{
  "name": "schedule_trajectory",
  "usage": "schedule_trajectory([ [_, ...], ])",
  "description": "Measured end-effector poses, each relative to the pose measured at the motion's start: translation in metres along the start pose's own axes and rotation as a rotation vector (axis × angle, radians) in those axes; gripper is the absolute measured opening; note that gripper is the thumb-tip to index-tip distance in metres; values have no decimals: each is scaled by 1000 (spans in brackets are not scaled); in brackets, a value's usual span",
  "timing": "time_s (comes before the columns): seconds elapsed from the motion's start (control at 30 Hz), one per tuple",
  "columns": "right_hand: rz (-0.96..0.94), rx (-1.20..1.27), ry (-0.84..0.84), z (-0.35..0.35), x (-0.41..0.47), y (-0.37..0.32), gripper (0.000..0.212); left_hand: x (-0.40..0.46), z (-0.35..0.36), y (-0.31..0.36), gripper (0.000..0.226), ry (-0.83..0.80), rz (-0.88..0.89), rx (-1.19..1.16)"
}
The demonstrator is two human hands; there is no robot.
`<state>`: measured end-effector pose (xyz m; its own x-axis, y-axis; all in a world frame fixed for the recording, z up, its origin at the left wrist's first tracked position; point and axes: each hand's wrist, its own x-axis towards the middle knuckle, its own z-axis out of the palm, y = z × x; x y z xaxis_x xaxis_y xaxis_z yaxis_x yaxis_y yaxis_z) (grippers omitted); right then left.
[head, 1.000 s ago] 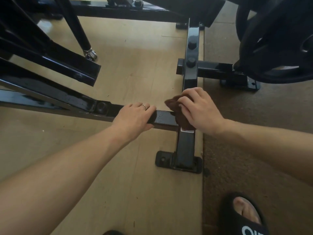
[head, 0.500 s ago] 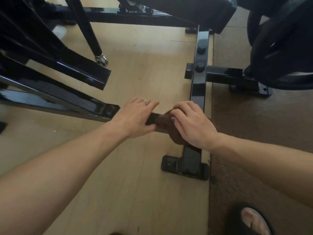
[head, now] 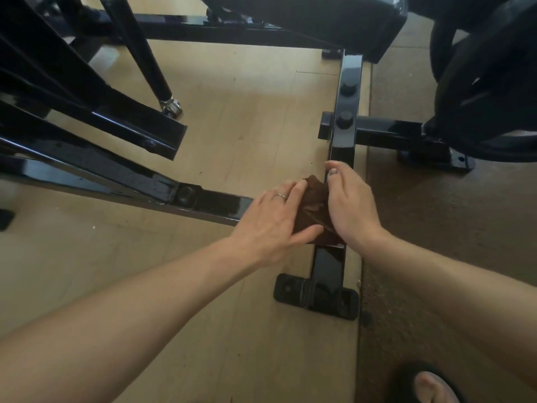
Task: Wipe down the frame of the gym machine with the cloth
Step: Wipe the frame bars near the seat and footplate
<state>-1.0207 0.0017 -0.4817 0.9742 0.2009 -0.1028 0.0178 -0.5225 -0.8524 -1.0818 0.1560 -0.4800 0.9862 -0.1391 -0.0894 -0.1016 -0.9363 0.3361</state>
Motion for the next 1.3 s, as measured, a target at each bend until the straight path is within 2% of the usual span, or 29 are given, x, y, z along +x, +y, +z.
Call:
schedule_trajectory([
  [0.13, -50, 46, -37, 14, -8, 10, 39, 12, 8, 0, 80, 40, 22, -22],
  [0.3, -42, 72, -39, 13, -9, 10, 42, 1, 0, -20, 61, -11, 64, 124],
  [0.33, -90, 5, -75, 15, -11, 10, 43, -3, -5, -34, 61, -25, 76, 142],
  [0.43, -336, -439, -177, 26, -20, 19, 52, -20, -25, -95, 63, -11, 36, 164],
  [0.5, -387, -575, -183, 32, -20, 24, 58, -37, -38, -134, 69, -4, -23, 201],
  [0.6, -362, -541, -121, 34, -18, 26, 54, -44, -39, -142, 78, -34, -31, 257],
  [0.7, -359, -445, -21, 34, -19, 26, 49, -28, -29, -94, 80, -68, 43, 212],
  [0.8, -366, -382, -2, 33, -20, 27, 47, -11, -14, -45, 82, -111, 198, 208],
  [0.87, -365, -349, 11, 31, -20, 27, 46, -2, -10, -29, 80, -91, 238, 168],
  [0.97, -364, -334, -11, 30, -21, 26, 46, -5, -20, -44, 59, -87, 262, 122],
  [1.1, -368, -401, -30, 31, -21, 27, 49, -34, -49, -104, 45, -85, 215, 222],
  [1.2, -377, -423, -20, 33, -20, 26, 49, -48, -67, -133, 54, -122, 161, 300],
  [1.3, -381, -438, -4, 35, -19, 28, 47, -45, -61, -118, 76, -135, 100, 373],
])
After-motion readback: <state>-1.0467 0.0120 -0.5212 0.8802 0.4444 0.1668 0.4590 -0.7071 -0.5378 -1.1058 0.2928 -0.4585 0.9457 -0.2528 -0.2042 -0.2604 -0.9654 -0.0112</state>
